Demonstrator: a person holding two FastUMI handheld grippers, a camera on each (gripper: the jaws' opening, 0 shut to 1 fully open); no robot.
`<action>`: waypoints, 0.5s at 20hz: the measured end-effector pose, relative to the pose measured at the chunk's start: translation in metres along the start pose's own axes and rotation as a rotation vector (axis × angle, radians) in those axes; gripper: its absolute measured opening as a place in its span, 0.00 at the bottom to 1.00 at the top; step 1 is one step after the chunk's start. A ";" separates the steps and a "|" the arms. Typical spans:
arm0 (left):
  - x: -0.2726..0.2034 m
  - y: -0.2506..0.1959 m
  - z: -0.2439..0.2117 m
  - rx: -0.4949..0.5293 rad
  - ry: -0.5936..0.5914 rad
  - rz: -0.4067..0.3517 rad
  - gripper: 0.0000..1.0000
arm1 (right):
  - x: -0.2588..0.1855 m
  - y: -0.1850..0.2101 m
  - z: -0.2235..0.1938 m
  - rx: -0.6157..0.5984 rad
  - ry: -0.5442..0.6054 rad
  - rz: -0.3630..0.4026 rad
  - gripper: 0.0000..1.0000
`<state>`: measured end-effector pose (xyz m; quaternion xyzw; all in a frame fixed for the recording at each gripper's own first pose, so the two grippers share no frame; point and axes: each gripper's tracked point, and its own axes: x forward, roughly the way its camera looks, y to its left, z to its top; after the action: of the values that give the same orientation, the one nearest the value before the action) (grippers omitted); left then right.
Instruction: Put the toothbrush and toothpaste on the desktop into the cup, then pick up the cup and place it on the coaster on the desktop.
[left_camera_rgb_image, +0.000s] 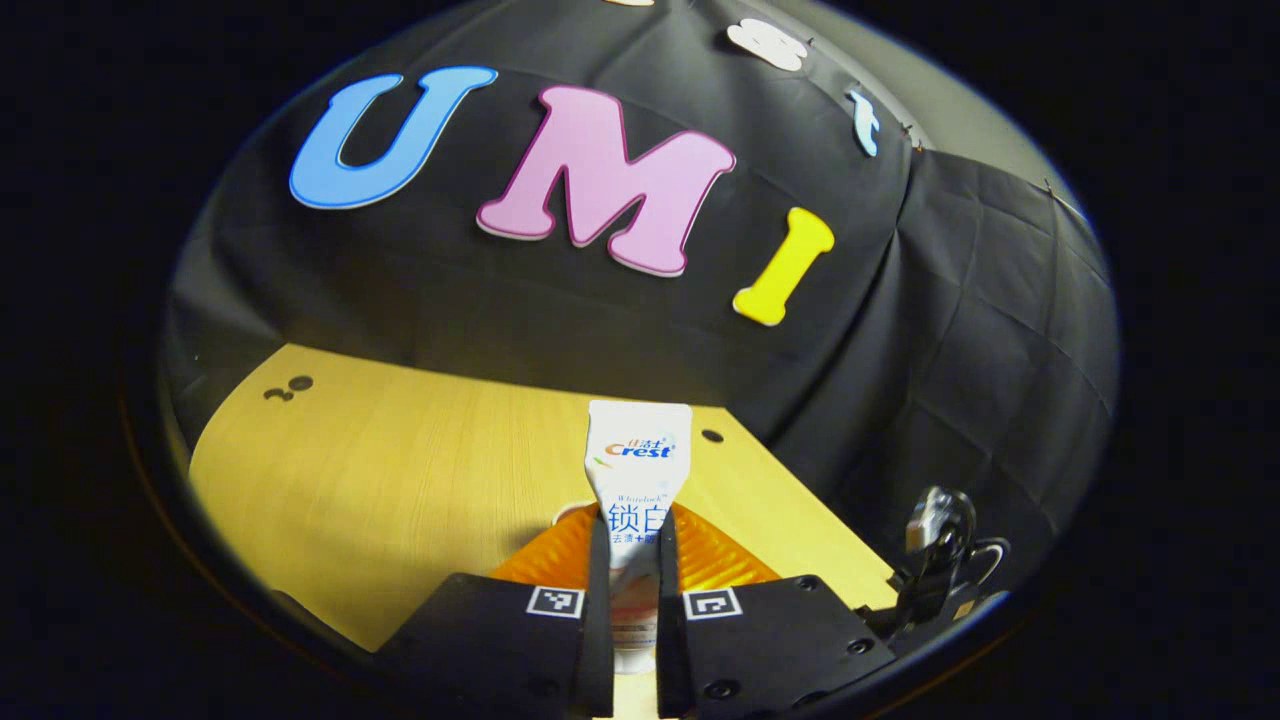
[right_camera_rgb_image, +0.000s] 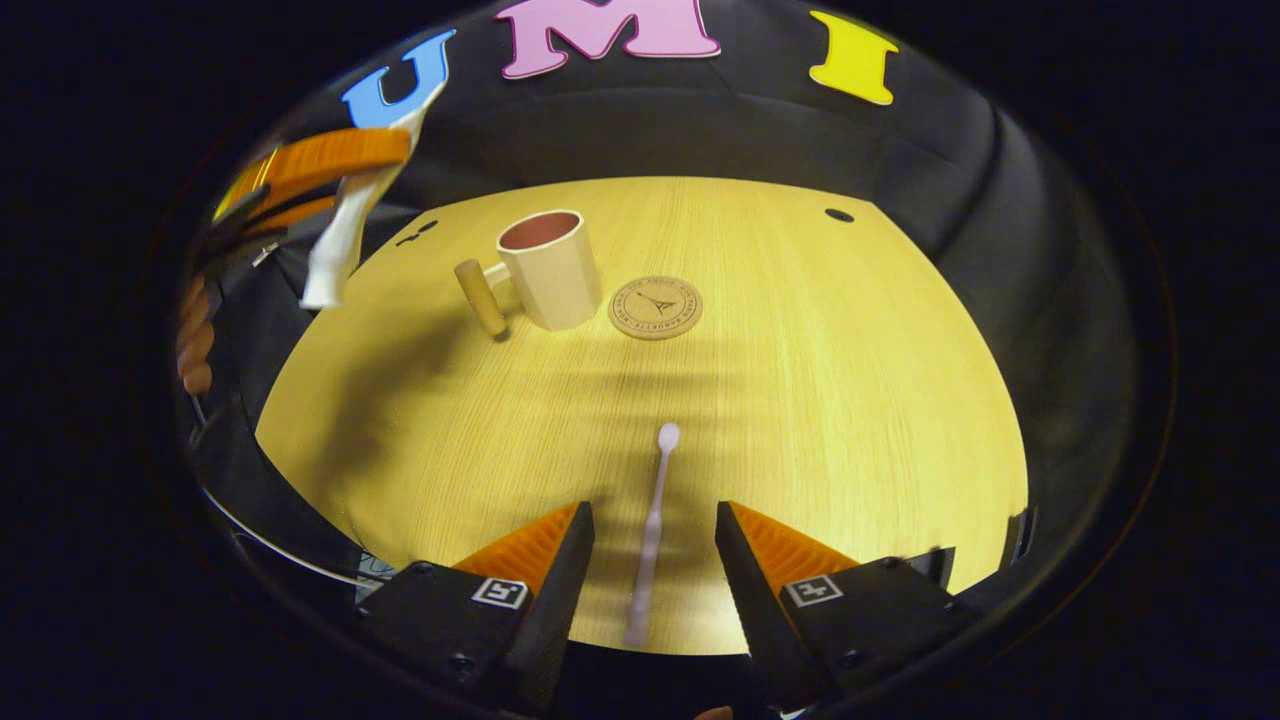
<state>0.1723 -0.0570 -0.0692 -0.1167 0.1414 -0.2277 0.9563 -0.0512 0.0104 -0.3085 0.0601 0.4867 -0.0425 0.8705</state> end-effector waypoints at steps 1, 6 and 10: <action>0.007 0.003 0.011 0.012 -0.023 -0.008 0.22 | 0.003 -0.001 -0.003 0.014 0.021 0.003 0.75; 0.045 0.003 0.043 0.094 -0.111 -0.059 0.22 | 0.025 0.006 -0.011 0.018 0.105 -0.010 0.55; 0.086 0.011 0.039 0.101 -0.105 -0.069 0.22 | 0.035 0.003 -0.023 0.003 0.169 -0.039 0.63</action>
<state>0.2634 -0.0813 -0.0548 -0.0848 0.0751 -0.2610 0.9587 -0.0518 0.0165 -0.3504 0.0552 0.5593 -0.0551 0.8253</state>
